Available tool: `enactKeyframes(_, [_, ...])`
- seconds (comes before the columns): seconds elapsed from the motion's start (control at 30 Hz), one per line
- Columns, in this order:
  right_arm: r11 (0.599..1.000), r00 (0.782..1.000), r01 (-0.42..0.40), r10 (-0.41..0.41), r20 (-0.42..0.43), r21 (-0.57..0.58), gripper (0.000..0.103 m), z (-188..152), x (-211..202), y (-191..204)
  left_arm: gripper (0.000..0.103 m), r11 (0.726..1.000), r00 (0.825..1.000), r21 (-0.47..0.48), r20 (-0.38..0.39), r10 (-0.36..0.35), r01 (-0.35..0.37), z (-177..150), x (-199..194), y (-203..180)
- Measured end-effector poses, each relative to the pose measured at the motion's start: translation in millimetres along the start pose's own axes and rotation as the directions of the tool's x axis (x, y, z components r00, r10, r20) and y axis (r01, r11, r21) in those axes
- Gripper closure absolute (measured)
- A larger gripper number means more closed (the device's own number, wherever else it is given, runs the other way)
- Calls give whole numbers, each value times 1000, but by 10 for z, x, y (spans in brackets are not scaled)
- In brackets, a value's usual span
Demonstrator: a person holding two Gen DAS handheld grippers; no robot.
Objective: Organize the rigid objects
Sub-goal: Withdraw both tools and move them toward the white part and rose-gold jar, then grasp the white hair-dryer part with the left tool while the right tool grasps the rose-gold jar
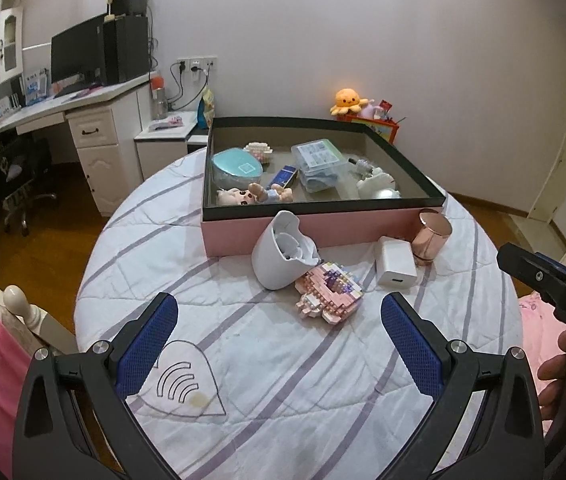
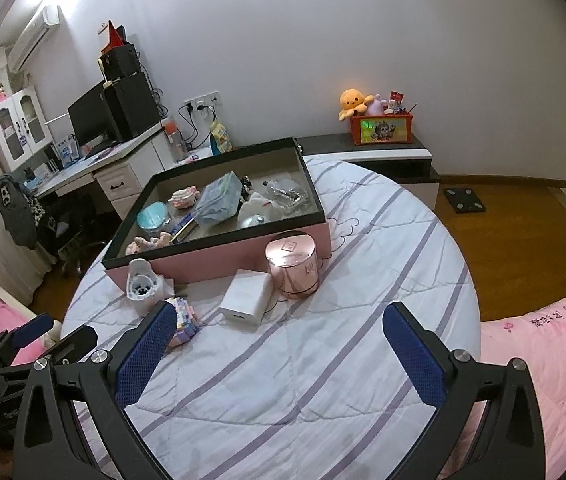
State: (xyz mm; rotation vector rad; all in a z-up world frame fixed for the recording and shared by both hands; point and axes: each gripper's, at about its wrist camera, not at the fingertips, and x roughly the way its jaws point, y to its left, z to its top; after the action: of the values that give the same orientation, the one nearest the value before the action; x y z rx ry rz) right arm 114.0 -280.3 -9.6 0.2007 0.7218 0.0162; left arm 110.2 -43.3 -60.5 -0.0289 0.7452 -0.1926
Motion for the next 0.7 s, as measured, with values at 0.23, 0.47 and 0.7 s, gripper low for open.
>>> enactKeyframes(0.23, [1000,999,13,-13,-46,7,0,19,223,-70,0,1000,999,-28,-45,3,-4,55,284,29])
enactKeyframes(0.47, [1000,996,21,-20,-91,5,0,87,535,-114,0,999,996,-31,-87,7,-9,133,630,-19])
enactKeyframes(0.7, [1000,991,18,-17,-134,10,0,166,852,-153,0,999,992,-35,-128,18,-23,227,974,2])
